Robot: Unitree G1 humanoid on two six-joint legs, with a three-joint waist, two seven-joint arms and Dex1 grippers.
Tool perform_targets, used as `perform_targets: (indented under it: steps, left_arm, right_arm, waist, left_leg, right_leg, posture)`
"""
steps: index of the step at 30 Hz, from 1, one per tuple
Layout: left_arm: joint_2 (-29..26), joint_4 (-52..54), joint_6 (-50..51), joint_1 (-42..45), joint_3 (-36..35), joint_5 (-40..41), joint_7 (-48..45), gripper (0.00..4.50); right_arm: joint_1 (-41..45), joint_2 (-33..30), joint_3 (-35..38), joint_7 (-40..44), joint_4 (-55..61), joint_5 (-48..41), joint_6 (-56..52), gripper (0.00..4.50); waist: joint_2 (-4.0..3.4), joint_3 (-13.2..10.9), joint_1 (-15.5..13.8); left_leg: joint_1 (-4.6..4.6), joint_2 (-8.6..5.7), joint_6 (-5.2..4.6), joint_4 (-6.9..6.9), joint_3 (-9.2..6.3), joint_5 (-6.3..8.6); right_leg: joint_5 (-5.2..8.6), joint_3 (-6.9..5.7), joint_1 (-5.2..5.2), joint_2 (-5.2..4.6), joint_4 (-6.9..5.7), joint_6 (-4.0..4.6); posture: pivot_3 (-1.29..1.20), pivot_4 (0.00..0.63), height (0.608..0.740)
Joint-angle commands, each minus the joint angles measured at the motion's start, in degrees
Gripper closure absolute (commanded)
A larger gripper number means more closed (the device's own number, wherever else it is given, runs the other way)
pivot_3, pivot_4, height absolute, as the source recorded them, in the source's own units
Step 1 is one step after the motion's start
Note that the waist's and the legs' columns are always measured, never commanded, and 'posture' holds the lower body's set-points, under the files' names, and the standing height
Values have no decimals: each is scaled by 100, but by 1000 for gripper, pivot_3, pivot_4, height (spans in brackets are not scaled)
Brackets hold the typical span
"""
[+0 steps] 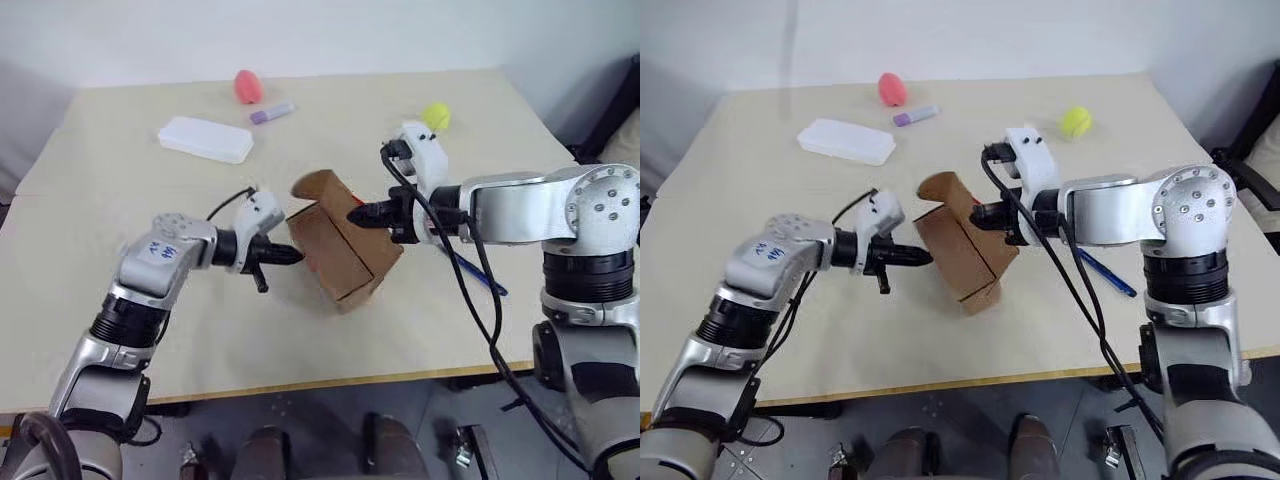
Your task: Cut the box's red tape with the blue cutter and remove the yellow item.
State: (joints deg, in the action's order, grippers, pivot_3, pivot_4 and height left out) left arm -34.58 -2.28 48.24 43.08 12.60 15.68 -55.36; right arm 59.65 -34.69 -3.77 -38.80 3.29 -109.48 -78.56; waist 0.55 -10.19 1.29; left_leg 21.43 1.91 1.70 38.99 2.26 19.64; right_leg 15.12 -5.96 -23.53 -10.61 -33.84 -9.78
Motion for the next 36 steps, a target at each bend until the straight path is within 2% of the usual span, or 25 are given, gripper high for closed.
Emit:
perform_targets:
  steps: [1,7,11,16,24,30,36]
  left_arm:
    - [-45,73,-102,127,-88,-22,22,4500]
    - [-132,172,159,255,-337,295,-163,4500]
    - [-325,322,669,525,-761,897,-504,4500]
    - [-526,613,1072,742,-937,1459,-832,4500]
    - [-47,293,365,840,-36,790,-466,4500]
    - [-39,-252,-372,851,480,186,-582,4500]
    - [179,-779,-873,1002,605,-88,-575,4500]
  right_arm:
    - [150,-273,-203,-90,473,-352,462,4476]
    - [-153,-347,-574,-516,917,-352,1057,4476]
    - [-529,-125,-682,-1138,998,-352,1498,4476]
    - [-836,315,-590,-1814,1043,-352,1882,4476]
    - [-879,689,-529,-2188,985,-352,1975,4476]
    - [-922,695,-325,-2453,982,-352,2080,4476]
    - [-950,237,-179,-2421,686,-352,1941,4476]
  waist:
    - [7,-5,8]
    - [8,-5,8]
    - [8,-5,9]
    - [8,-5,20]
    - [8,-5,-21]
    - [9,-3,-19]
    - [9,-3,-41]
  left_leg:
    - [13,0,0,3,0,0]
    - [18,1,-10,-2,6,6]
    - [22,2,-10,0,5,7]
    - [20,5,-10,1,5,7]
    - [17,5,-11,11,6,7]
    - [11,6,-12,11,8,7]
    - [6,5,-14,13,9,7]
  right_leg:
    - [0,0,-9,0,2,0]
    - [-1,-3,-17,-1,5,-1]
    - [-1,-5,-19,-1,6,-1]
    - [0,-6,-19,-1,4,-1]
    - [-1,-4,-13,-1,2,-1]
    - [0,-2,-12,0,-3,1]
    - [0,0,-4,-1,-2,4]
  posture:
    - [0,150,740]
    - [0,150,740]
    - [0,150,740]
    - [0,150,740]
    - [0,150,740]
    - [0,150,740]
    - [0,150,740]
